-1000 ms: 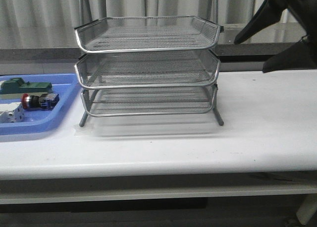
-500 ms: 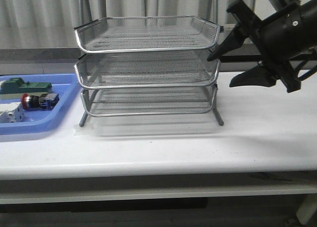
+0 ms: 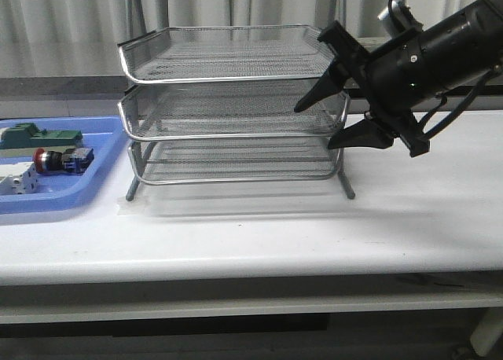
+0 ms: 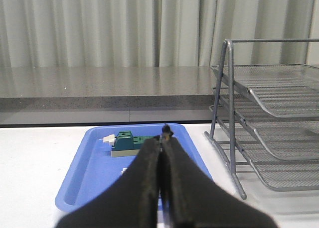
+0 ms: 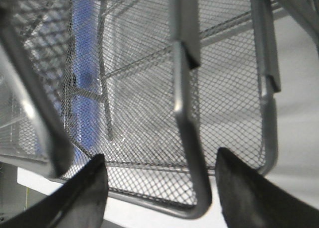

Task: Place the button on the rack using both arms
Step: 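Reach the right gripper to the middle wire tray's front edge, then grip the middle tray edge and pull it toward the robot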

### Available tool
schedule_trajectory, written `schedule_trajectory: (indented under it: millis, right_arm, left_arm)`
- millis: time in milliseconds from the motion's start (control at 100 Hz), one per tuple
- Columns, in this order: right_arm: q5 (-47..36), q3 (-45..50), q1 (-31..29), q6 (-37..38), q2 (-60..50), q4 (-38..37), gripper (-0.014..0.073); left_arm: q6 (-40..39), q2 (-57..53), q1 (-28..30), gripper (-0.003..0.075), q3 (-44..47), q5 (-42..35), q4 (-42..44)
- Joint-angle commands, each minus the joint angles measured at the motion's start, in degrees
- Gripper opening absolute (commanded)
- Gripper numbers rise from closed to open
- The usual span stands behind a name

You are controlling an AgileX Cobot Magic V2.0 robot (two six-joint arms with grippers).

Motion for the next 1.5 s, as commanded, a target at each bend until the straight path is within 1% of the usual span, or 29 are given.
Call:
schedule_trajectory:
  millis: [0,210,280,350,550,810,1000,1290,1490]
  right_arm:
    - [1.2,-1.8,-0.1,-0.7,-2.5,2.4,0.0396]
    - [1.0,-1.8,-0.1,-0.7,-2.5,2.5,0.0072]
    - [1.4,-1.8,-0.1,-0.7,-2.5,2.4,-0.0003]
    - [2.4,-1.6,-0.1,-0.7,-2.5,2.3,-0.0041]
    - [6.2,0.0,-0.1,-0.7,-2.5,0.9,-0.0047]
    - [6.5,6.6,-0.1,-0.8,-4.0,-0.5,-0.0047]
    - [6.2,13.2,-0.1,-3.0,-8.5,-1.5,-0.0047]
    - [6.0,23.7,-0.1,-4.2,-17.7,-1.5,-0.0047]
    - [5.7,26.9,-0.1,-5.4,-22.8,-1.5,-0.0047]
  left_arm:
    - [-0.4,-1.8,0.1,-0.0021,3.2,-4.3,-0.5]
    - [-0.4,-1.8,0.1,-0.0021,3.2,-4.3,-0.5]
    - [-0.4,-1.8,0.1,-0.0021,3.2,-4.3,-0.5]
    - [-0.4,-1.8,0.1,-0.0021,3.2,-4.3,-0.5]
    - [-0.4,-1.8,0.1,-0.0021,3.2,-4.3,-0.5]
    - [-0.4,-1.8,0.1,-0.0021,3.2,-4.3,-0.5]
    - [-0.4,-1.8,0.1,-0.0021,3.2,-4.3,-0.5]
    - [-0.4,-1.8,0.1,-0.0021,3.2,-4.3,-0.5]
    - [-0.4,-1.8,0.1,-0.0021,3.2,-4.3,-0.5]
